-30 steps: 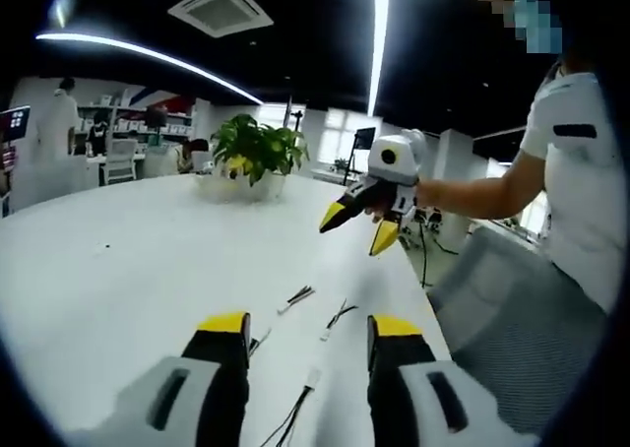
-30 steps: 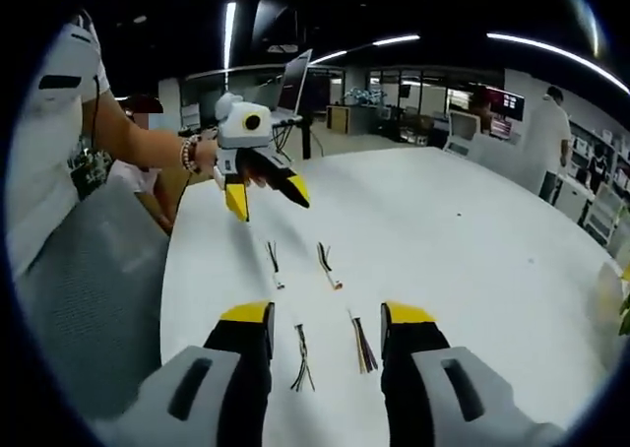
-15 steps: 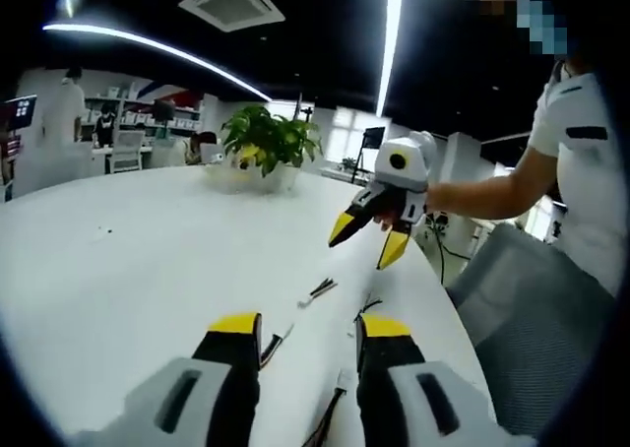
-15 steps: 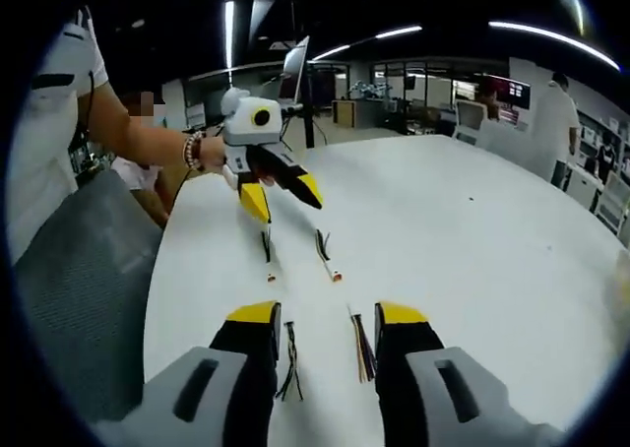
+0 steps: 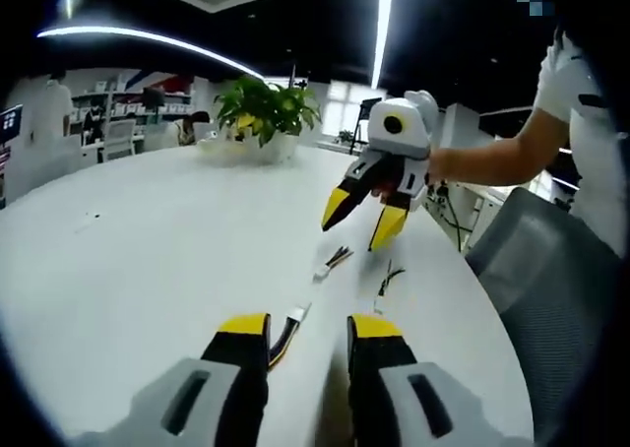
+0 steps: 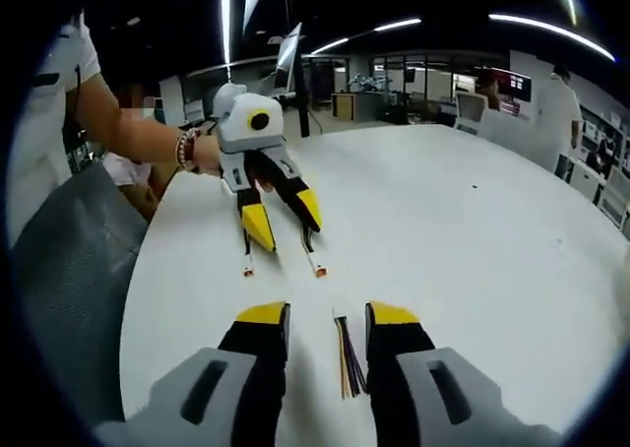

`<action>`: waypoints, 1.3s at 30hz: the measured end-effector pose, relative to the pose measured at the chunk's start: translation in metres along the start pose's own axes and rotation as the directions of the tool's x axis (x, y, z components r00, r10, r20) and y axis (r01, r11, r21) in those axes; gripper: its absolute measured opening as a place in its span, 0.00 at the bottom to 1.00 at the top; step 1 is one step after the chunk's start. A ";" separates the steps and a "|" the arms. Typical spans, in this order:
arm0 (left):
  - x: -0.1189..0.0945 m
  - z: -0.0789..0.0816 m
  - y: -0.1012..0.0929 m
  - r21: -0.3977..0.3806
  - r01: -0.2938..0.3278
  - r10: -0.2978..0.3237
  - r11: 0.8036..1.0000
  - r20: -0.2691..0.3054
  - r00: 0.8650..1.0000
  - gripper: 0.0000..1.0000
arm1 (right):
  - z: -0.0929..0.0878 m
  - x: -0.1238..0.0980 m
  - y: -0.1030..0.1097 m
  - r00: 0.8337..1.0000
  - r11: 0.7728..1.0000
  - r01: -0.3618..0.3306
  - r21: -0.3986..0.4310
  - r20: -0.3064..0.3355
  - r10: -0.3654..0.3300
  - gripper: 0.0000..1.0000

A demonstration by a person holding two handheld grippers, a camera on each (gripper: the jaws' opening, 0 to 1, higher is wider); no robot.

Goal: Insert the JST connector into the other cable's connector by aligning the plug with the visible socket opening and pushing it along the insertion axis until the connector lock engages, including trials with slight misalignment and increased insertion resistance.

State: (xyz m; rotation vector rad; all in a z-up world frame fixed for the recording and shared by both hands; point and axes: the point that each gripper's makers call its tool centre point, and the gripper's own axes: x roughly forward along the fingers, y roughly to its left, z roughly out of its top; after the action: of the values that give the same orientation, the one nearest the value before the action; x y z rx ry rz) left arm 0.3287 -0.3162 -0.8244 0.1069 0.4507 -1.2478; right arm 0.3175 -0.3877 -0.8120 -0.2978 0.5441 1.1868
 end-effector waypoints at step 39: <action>0.015 -0.006 -0.004 0.014 0.032 -0.033 0.999 0.041 0.999 0.02 | -0.025 0.024 -0.006 0.999 0.999 -0.039 0.001 -0.011 0.039 0.07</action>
State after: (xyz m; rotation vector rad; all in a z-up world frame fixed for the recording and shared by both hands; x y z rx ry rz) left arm 0.3274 -0.3284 -0.8345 0.0855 0.4095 -1.2827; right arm 0.3233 -0.3831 -0.8461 -0.2944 0.5616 1.2232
